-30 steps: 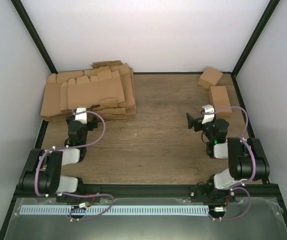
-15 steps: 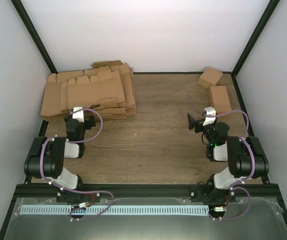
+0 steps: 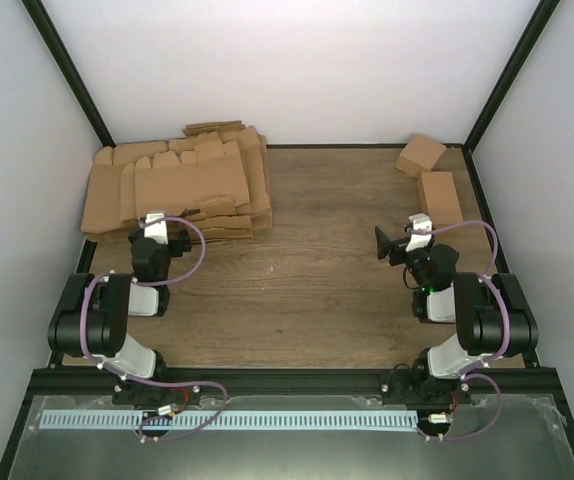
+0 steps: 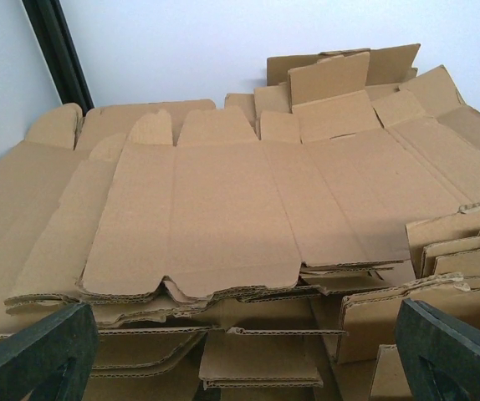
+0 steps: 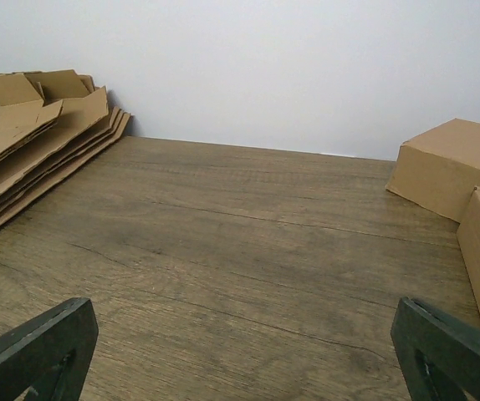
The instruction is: Fold the paper box
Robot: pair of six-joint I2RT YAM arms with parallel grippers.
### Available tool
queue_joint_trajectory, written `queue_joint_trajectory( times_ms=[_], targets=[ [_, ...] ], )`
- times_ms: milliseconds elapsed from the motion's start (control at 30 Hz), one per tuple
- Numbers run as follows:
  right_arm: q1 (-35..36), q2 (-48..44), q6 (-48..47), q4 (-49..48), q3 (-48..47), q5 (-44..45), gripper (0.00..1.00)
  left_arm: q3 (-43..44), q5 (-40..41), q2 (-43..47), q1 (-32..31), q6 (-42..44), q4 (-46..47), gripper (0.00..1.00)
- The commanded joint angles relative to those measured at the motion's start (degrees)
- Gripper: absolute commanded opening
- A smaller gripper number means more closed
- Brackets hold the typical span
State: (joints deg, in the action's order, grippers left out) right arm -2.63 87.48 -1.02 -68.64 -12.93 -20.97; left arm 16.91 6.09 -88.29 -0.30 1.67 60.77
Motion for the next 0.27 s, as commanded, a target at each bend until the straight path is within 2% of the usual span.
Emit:
queue_joint_trajectory(
  times_ms=[0,233],
  targets=[
    [0.26,0.06,-0.21,-2.42,-0.52,0.75,1.00,-0.02,-1.08,-0.19,0.29,-0.68,3.04,1.00],
    [0.26,0.08,-0.21,-2.36,-0.61,0.75,1.00,-0.03,-1.09,-0.17,0.30,-0.71,3.04,1.00]
  ],
)
